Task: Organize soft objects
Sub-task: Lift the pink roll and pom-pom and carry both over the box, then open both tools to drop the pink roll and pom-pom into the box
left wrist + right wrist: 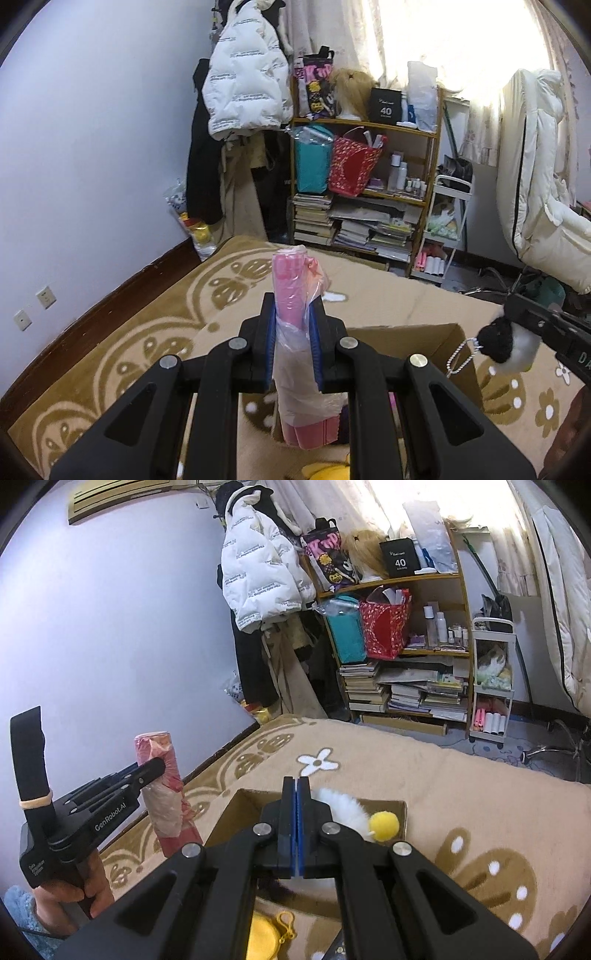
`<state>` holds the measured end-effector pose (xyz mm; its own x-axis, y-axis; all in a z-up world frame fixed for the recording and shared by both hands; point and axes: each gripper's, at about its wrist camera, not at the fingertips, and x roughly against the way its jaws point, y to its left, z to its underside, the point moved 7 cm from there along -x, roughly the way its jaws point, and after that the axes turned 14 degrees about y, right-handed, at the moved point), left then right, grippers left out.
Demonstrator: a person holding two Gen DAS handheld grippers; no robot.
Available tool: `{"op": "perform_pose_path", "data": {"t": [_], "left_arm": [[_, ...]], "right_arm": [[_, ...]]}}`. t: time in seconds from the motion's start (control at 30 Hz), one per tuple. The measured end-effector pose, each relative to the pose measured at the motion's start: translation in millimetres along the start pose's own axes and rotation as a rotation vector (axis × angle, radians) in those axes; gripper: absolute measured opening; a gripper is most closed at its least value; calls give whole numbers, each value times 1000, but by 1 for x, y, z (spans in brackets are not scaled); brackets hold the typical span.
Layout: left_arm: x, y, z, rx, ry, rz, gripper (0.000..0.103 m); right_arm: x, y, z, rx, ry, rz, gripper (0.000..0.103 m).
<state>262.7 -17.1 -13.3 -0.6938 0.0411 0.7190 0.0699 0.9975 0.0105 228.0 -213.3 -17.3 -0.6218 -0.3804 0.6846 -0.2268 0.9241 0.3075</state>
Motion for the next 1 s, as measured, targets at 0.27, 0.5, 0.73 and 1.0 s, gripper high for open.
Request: {"op": "perform_pose_path", "data": {"t": [0.27,0.5,0.73,1.0], "left_arm": [[-30,-23,5,-37,56,29,15],[-62,-29,33,-26,147,71,16],[-77,-30,51,-35,193,86,18],[-78,-27,61,-60,233,52,19]], "right_arm": [[-23,-8,3,-15,36,-18,2],[-45,-18,21,-38,100,-13,2],[-58,-24,33,-77,151,-34,2],[-57,-17,36,-61,162,1,2]]}}
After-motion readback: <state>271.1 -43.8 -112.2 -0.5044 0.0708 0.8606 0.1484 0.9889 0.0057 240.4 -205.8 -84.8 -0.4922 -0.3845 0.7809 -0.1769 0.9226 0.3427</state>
